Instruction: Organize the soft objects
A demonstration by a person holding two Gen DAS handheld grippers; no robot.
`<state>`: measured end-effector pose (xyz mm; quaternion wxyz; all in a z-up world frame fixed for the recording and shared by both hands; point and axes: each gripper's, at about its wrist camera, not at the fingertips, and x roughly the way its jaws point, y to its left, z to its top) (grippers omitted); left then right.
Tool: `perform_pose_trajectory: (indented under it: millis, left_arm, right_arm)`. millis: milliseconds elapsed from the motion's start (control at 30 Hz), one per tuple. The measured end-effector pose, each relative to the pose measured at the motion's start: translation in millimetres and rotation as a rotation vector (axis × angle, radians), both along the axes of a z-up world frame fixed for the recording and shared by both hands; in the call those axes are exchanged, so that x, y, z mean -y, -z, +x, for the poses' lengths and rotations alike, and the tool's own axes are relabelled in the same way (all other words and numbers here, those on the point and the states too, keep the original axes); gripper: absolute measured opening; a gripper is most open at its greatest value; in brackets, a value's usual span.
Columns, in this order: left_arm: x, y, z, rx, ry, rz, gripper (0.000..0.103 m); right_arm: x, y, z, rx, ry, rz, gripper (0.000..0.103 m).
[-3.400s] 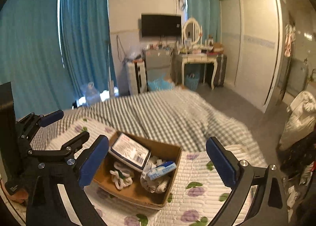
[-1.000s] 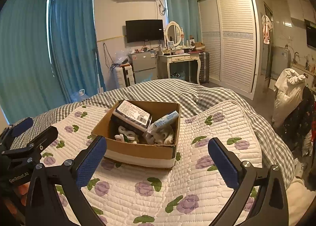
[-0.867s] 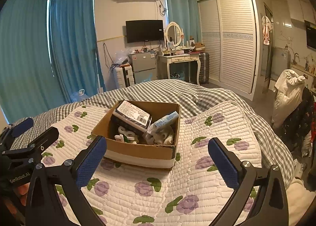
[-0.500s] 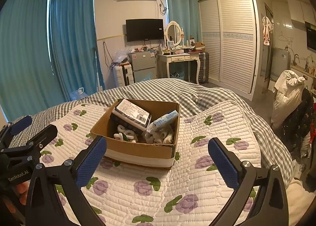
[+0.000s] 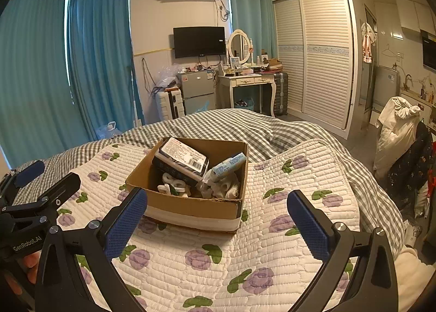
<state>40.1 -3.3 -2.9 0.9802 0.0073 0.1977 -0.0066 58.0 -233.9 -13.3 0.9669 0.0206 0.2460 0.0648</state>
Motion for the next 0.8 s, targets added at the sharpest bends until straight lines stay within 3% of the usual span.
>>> perform_pose_trajectory:
  millis: [800]
  left_arm:
    - [-2.9,1.1,3.1,-0.015,-0.014,0.003,0.103]
  right_arm:
    - [0.1,2.5,0.9,-0.008,0.004,0.001,0.103]
